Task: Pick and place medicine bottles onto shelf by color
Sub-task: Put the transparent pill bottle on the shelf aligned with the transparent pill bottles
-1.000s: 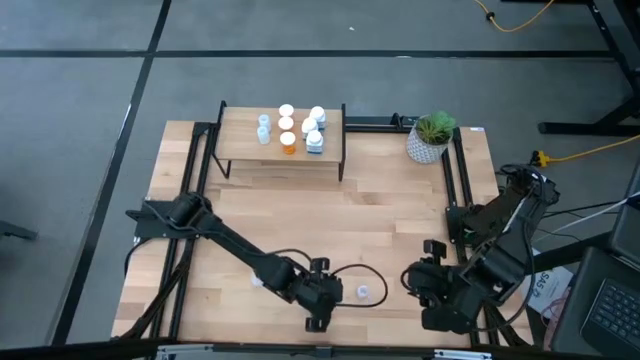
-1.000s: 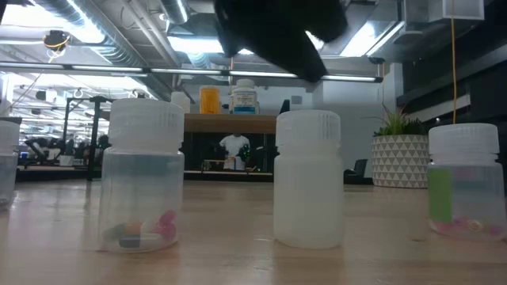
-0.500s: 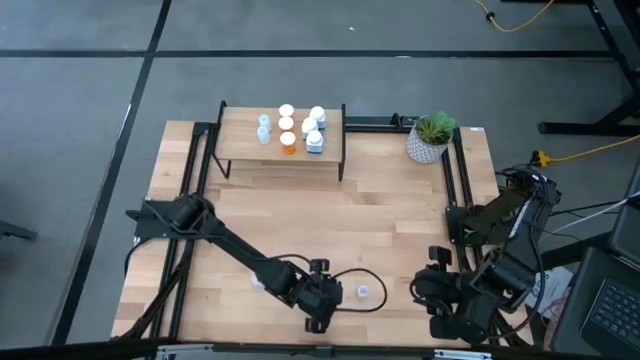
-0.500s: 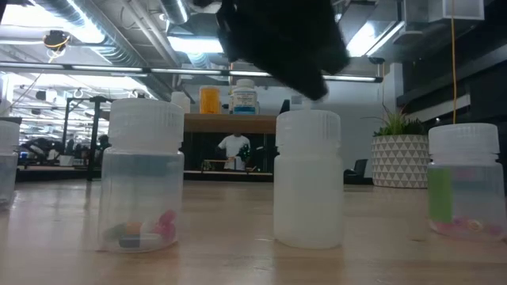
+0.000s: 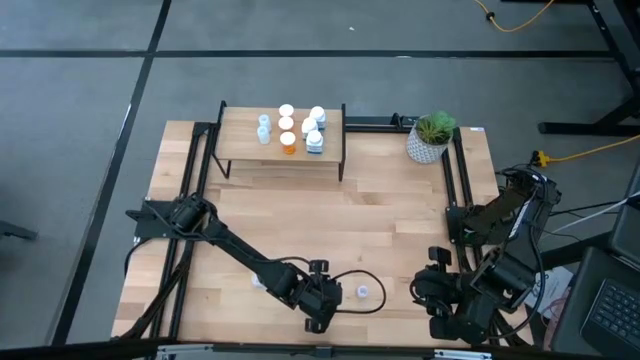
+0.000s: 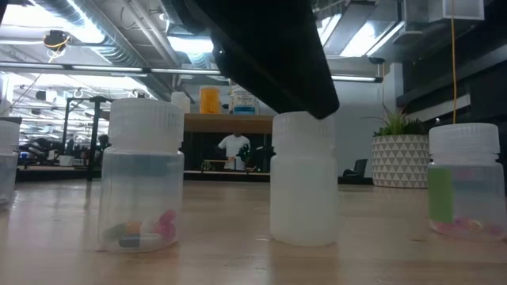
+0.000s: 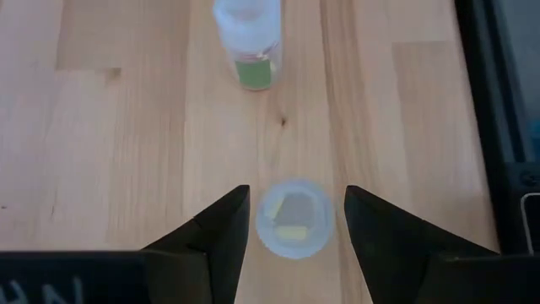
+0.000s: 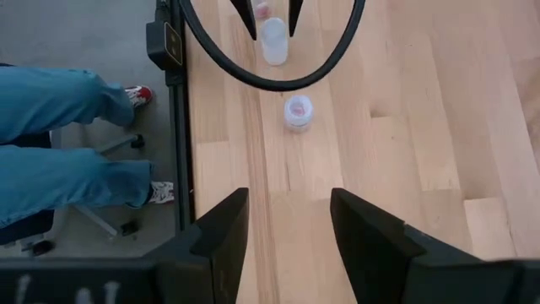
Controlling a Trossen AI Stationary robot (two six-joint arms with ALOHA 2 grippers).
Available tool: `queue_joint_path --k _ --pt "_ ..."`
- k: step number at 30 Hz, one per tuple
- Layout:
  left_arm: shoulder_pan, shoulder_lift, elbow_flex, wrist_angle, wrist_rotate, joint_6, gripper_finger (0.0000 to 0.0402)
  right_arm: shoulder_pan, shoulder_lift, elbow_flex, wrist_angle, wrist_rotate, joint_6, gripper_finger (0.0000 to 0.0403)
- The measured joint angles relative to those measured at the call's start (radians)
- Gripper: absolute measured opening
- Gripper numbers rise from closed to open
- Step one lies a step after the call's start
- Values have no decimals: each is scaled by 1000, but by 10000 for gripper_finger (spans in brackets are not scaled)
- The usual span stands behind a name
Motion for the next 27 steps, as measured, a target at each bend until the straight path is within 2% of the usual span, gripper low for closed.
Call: queue_joint_path --k 21,27 --pt "1 30 0 21 19 -22 188 0 0 0 2 1 -3 171" --pt "1 30 0 52 -8 -21 182 0 0 0 3 1 -3 171"
